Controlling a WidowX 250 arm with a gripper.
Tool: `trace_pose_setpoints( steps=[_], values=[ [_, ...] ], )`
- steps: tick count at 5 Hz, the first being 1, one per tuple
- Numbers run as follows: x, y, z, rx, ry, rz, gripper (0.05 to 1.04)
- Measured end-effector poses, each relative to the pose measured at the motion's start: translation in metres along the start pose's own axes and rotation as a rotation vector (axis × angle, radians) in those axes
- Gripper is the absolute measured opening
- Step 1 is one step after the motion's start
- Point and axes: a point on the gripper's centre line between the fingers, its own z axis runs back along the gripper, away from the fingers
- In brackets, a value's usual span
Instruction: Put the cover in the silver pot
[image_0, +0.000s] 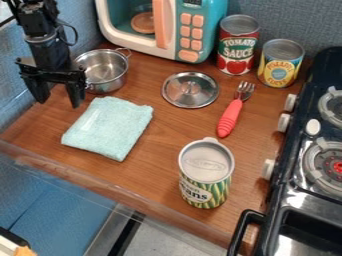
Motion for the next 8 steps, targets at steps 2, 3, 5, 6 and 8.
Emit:
trace_pose_setpoints(
  steps=[2, 3, 5, 6, 8],
  values=[
    [0.011, -0.036, -0.006, -0.008, 0.032, -0.096, 1.0],
    [0.031, -0.083, 0.003, -0.004, 0.046, -0.202, 1.0],
    [0.062, -0.152, 0.02, -0.028, 0.054, -0.268, 0.999],
    [0.077, -0.173, 0.011, -0.055, 0.068, -0.243, 0.999],
    [0.1, -0.196, -0.029, -0.066, 0.124, -0.225, 0.999]
  ],
)
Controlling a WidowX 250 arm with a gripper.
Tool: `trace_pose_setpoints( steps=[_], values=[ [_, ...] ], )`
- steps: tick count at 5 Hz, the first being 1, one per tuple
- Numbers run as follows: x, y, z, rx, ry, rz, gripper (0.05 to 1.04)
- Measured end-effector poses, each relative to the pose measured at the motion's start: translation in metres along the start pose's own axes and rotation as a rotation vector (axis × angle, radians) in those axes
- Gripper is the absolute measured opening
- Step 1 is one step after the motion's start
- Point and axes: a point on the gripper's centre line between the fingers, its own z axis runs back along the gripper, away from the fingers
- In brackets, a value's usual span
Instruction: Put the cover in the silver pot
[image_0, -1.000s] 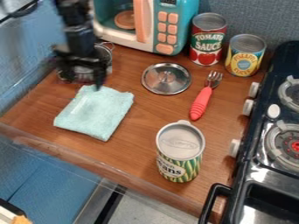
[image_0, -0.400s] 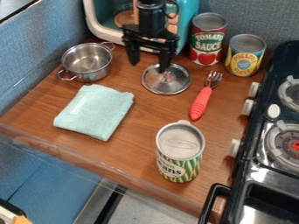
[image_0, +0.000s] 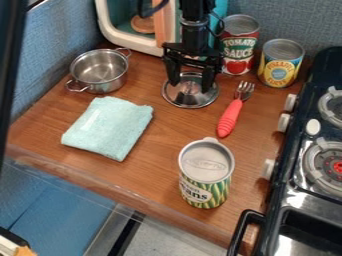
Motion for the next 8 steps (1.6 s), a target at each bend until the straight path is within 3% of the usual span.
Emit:
trace_pose_setpoints(
  steps=[2, 4, 5, 6, 7, 8],
  values=[
    [0.019, -0.004, -0.007, 0.018, -0.01, 0.011, 0.95],
    [0.013, -0.002, -0.008, 0.053, -0.013, -0.016, 0.38],
    [0.005, 0.001, -0.008, 0.079, -0.005, -0.043, 0.165],
    [-0.003, 0.003, -0.008, 0.087, 0.0, -0.06, 0.065],
    [-0.004, 0.004, -0.002, 0.058, -0.012, -0.058, 0.052],
    [0.0, 0.028, 0.034, 0.025, -0.091, -0.002, 0.052]
  ],
)
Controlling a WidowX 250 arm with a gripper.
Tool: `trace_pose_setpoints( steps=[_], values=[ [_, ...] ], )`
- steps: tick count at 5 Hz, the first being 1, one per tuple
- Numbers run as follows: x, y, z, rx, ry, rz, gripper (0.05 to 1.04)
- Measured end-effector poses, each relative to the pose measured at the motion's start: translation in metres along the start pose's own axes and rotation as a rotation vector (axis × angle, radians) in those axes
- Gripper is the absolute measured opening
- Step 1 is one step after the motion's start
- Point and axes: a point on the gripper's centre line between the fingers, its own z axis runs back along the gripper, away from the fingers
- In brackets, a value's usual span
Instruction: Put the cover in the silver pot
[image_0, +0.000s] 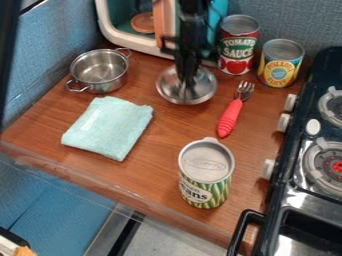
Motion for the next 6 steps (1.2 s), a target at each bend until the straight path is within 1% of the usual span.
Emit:
trace_pose_setpoints(
  steps=[1, 2, 3, 4, 5, 6],
  values=[
    [-0.007, 0.048, 0.011, -0.01, -0.011, 0.098, 0.052],
    [-0.011, 0.083, 0.017, -0.01, -0.025, 0.174, 0.052],
    [-0.016, 0.11, 0.023, -0.001, -0.032, 0.232, 0.052],
    [-0.026, 0.135, 0.02, 0.011, -0.022, 0.283, 0.052],
    [-0.033, 0.143, -0.006, 0.009, 0.046, 0.308, 0.051],
    [-0.027, 0.156, -0.01, 0.024, 0.049, 0.342, 0.051]
  ],
)
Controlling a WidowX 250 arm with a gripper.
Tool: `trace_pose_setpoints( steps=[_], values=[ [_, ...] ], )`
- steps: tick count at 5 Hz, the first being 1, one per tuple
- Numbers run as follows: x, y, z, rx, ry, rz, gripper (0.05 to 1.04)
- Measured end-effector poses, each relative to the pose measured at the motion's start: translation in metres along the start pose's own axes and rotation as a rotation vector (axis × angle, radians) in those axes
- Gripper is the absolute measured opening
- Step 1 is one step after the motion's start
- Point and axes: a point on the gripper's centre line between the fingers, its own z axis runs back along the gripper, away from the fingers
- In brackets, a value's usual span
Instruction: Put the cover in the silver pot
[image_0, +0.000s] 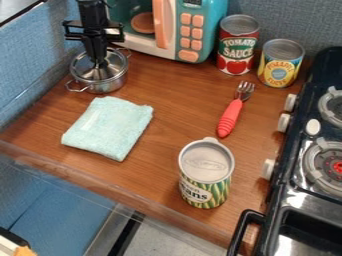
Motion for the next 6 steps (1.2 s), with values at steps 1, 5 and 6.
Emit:
trace_pose_setpoints(
  steps=[1, 5, 6],
  values=[
    [0.002, 0.002, -0.001, 0.005, 0.007, 0.005, 0.051],
    [0.002, -0.029, 0.048, -0.011, -0.122, -0.087, 0.771],
    [-0.004, -0.037, 0.051, -0.015, -0.127, -0.133, 0.99]
  ],
)
